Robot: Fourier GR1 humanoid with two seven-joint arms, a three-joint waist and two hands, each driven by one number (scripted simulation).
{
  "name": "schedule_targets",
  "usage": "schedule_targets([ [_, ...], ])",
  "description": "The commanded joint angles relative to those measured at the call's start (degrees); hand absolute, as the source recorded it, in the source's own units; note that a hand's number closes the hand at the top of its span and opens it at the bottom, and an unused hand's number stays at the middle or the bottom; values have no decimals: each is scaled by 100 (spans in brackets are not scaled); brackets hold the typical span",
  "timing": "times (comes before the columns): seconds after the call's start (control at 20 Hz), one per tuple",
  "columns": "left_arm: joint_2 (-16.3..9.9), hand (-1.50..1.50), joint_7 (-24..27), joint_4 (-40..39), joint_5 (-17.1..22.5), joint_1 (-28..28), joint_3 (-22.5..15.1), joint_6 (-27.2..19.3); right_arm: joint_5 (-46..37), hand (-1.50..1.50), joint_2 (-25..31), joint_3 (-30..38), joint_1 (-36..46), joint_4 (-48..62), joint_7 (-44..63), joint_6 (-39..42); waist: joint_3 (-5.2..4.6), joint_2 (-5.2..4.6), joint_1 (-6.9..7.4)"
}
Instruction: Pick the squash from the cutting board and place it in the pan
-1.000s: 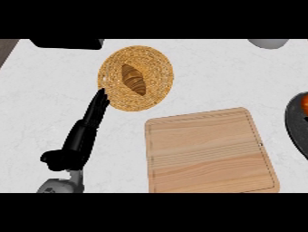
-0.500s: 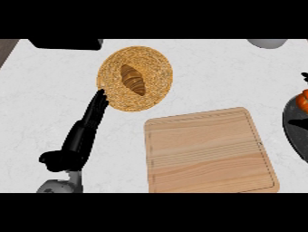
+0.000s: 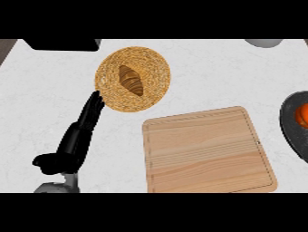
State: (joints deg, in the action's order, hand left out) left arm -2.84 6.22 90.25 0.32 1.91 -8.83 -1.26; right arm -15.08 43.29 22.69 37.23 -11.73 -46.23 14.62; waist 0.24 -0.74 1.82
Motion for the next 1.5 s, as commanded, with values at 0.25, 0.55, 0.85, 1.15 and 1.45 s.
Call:
schedule_targets([
  [0.25,168,0,-11,-263,-42,340,54,-130,332,-150,658,203,-539,300,-531,2252,13,-19,-103],
  [0.55,118,0,180,-152,-89,-48,15,-121,342,-150,766,30,-1061,-159,-1071,2794,15,24,-159],
  [0.85,88,0,-75,102,-71,-99,18,-147,483,-150,953,-31,-1629,-477,-1409,2870,17,59,-189],
  [1.15,13,0,-86,81,15,37,193,-121,552,-150,984,-215,-2146,-767,-1673,2828,18,64,-242],
  [1.45,29,0,15,143,4,-143,69,-31,610,-150,1049,-347,-2269,-871,-1700,2506,18,47,-132],
])
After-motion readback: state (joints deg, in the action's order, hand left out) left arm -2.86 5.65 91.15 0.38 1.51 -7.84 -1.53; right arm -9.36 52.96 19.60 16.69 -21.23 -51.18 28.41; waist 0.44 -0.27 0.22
